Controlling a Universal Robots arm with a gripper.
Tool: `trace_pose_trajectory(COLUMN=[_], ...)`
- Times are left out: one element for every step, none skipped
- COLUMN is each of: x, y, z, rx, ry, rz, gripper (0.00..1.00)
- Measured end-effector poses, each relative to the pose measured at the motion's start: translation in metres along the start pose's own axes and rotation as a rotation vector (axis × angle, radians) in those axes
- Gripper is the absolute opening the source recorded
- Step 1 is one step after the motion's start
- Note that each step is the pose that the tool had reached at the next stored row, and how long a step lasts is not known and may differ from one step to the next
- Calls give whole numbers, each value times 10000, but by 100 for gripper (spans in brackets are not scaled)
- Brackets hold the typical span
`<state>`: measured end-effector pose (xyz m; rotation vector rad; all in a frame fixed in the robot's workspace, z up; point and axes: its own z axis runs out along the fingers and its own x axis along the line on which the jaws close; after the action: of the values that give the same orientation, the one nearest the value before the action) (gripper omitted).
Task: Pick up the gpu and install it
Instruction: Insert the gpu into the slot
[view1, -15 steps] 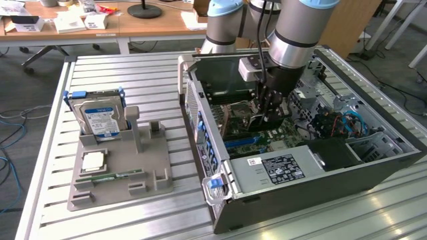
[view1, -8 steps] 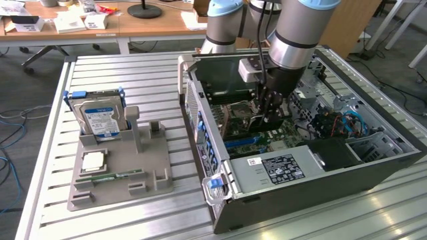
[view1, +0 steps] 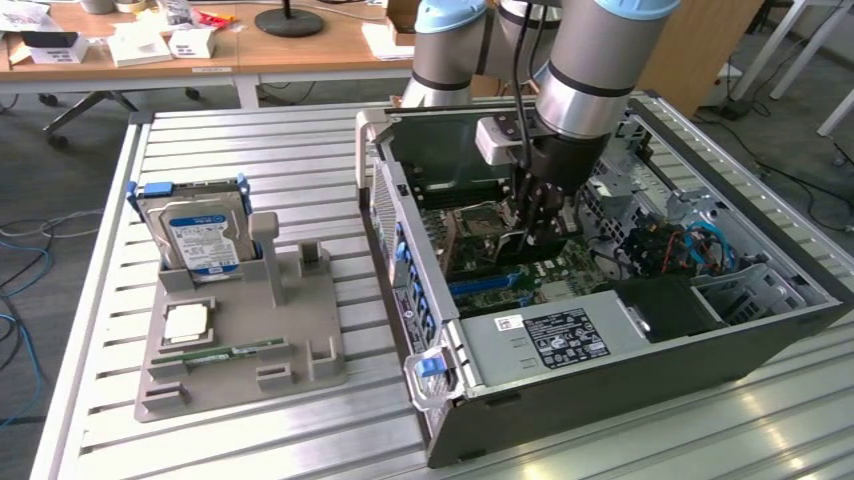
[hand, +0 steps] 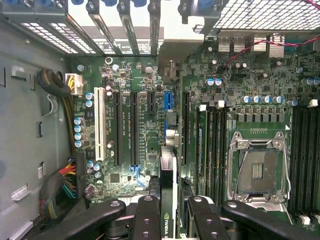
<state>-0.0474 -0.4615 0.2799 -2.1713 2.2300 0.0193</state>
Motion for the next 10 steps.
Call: trace_pose_trajectory(x=[0, 0, 0, 0, 0, 0, 1, 1, 1, 1], y=[0, 4, 8, 10, 13, 16, 20, 25, 29, 31], z=[0, 0, 0, 0, 0, 0, 0, 0, 0, 0], rx=[0, 0, 0, 0, 0, 0, -1, 0, 0, -1], ry=[0, 0, 0, 0, 0, 0, 0, 0, 0, -1], rz=[0, 2, 3, 1, 0, 0, 0, 0, 0, -1], gripper=[26, 26, 26, 26, 26, 26, 26, 26, 26, 26])
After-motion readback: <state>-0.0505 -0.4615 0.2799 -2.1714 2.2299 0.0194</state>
